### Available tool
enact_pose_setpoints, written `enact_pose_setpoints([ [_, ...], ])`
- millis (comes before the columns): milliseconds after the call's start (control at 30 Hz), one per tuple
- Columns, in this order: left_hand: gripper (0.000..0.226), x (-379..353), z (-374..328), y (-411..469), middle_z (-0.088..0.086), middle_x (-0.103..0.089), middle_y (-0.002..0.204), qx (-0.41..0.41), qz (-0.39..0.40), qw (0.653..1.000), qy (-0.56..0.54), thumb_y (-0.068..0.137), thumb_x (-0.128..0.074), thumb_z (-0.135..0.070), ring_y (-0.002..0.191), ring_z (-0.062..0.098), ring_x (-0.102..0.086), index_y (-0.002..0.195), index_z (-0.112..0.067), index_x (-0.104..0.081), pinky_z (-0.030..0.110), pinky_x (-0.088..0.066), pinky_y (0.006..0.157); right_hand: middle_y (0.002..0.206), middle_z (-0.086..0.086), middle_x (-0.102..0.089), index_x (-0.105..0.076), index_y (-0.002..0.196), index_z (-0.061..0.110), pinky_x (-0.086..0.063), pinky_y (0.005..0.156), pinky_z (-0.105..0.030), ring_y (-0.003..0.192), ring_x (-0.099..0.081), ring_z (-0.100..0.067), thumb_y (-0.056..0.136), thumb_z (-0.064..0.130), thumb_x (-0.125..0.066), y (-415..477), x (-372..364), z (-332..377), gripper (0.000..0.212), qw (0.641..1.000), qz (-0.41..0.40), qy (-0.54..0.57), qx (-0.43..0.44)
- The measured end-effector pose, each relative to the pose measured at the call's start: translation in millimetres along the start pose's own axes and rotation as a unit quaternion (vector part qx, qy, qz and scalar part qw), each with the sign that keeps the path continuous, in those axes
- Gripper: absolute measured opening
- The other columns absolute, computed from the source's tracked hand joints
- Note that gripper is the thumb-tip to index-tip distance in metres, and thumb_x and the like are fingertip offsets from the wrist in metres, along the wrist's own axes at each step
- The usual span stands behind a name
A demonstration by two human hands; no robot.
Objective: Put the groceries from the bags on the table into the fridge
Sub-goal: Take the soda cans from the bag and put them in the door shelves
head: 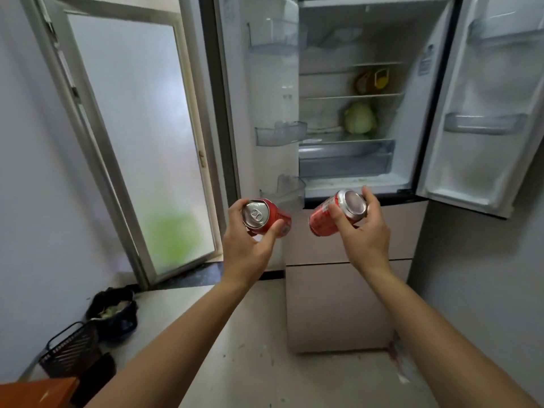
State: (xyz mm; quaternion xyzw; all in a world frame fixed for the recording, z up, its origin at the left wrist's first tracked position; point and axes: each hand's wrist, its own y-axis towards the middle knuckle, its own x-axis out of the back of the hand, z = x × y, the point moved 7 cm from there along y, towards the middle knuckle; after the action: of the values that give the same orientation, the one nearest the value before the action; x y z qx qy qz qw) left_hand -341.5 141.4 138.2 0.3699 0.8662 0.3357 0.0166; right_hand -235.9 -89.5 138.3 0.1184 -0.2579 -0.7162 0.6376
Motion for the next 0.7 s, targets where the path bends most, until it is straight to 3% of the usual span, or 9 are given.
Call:
enact_pose_setpoints([
  [100,0.073,-24.0,16.1,39.0,-0.007,-0.055,0.122,-0.012,-0.014,1.000,-0.021,0.076,-0.084,-0.038,0.109,0.015,-0.062,0.131,-0.032,-0.037,0.026,-0.058,0.086,0.119,0.021,-0.054,-0.041,0.151,0.021,-0.043,0.097,-0.024,0.103,-0.054,0.000,0.086,0.047,-0.073,41.5,-18.8,-19.2,0.077,0.999,-0.001,0.030,-0.027],
  [167,0.071,-39.4,30.3,67.8,-0.007,-0.051,0.123,-0.023,-0.025,0.999,-0.026,0.077,-0.083,-0.033,0.112,0.014,-0.059,0.132,-0.029,-0.039,0.022,-0.056,0.086,0.122,0.016,-0.059,-0.044,0.149,0.020,-0.047,0.102,-0.029,0.107,-0.058,-0.003,0.085,0.048,-0.074,71.0,-35.3,-29.4,0.076,0.999,-0.003,0.039,-0.029],
  [267,0.071,-61.7,49.1,113.5,-0.003,-0.042,0.129,-0.044,-0.041,0.998,-0.010,0.078,-0.083,-0.030,0.116,0.007,-0.049,0.135,-0.023,-0.041,0.027,-0.055,0.094,0.130,0.006,-0.061,-0.050,0.144,0.019,-0.050,0.103,-0.036,0.112,-0.060,-0.008,0.084,0.046,-0.075,118.5,-63.9,-38.3,0.070,0.998,-0.008,0.052,-0.029],
  [433,0.072,-105.0,75.7,170.4,0.007,-0.036,0.136,-0.055,0.001,0.998,0.032,0.085,-0.077,-0.021,0.119,0.008,-0.043,0.145,-0.013,-0.037,-0.006,-0.034,0.089,0.122,0.008,-0.065,-0.055,0.137,0.025,-0.057,0.094,-0.044,0.110,-0.065,-0.012,0.070,0.061,-0.077,188.5,-113.7,-68.5,0.079,0.994,0.005,0.090,-0.058],
  [567,0.073,-128.3,99.5,193.3,0.004,-0.035,0.137,-0.046,0.023,0.998,0.046,0.091,-0.070,-0.023,0.123,0.012,-0.045,0.151,-0.014,-0.030,0.004,-0.038,0.098,0.125,0.006,-0.064,-0.054,0.137,0.029,-0.059,0.091,-0.044,0.113,-0.064,-0.015,0.070,0.066,-0.072,223.7,-147.0,-93.9,0.079,0.992,0.046,0.097,-0.068],
  [700,0.061,-143.5,114.7,205.6,0.004,-0.043,0.137,-0.044,0.036,0.994,0.096,0.091,-0.069,-0.021,0.123,0.012,-0.046,0.144,-0.014,-0.038,0.012,-0.037,0.100,0.127,0.008,-0.065,-0.057,0.135,0.033,-0.057,0.094,-0.044,0.116,-0.064,-0.014,0.066,0.075,-0.074,249.1,-178.8,-118.8,0.083,0.989,0.085,0.088,-0.080],
])
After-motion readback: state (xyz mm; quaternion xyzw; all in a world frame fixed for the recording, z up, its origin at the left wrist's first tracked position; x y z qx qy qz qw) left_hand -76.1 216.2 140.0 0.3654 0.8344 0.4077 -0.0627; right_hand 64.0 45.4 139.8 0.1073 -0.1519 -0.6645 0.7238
